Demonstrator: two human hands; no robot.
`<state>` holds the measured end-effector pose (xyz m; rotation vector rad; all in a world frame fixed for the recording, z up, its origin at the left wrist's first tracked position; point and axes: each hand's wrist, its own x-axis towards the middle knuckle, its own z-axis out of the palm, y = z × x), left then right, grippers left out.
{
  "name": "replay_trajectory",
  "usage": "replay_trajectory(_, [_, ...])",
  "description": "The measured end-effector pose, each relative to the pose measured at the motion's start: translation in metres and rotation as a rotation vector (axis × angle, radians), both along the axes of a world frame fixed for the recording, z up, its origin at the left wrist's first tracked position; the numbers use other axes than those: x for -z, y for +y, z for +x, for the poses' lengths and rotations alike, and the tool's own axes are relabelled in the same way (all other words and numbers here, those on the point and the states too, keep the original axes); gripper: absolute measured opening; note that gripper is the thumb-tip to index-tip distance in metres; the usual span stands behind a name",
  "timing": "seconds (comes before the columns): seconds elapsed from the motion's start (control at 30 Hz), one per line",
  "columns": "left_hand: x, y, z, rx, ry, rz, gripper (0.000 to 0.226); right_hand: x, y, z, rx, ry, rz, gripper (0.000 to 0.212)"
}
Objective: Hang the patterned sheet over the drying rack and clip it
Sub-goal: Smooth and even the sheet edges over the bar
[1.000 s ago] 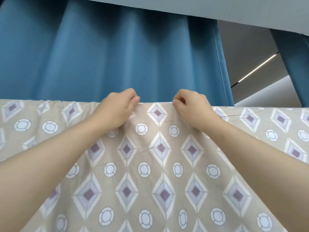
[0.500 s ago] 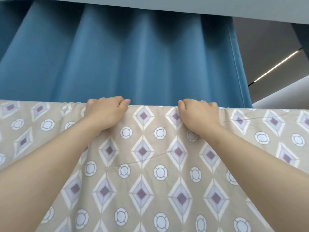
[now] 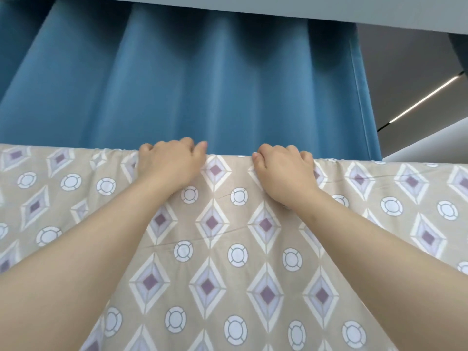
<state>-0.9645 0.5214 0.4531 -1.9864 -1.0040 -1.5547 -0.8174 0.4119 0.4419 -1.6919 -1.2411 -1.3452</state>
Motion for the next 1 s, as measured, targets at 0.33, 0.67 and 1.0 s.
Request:
replay_trajectory(0.33, [-0.008,-0.019,0.003,-0.122,-0.011,-0.13,0.034,-0.001,-0.041,0.04,-0.009,0.064,0.13,0.032])
replay_trajectory(0.67, [0.012,-0.057,0.081,0.099,0.251,0.019,0.037,0.011,-0.065,0.089,0.061,0.1,0.046,0.036])
replay_trajectory(1.0, [0.012,-0.035,0.038,0.037,0.098,-0.052,0.045,0.005,-0.065,0.071,0.145,0.176,0.069,0.037])
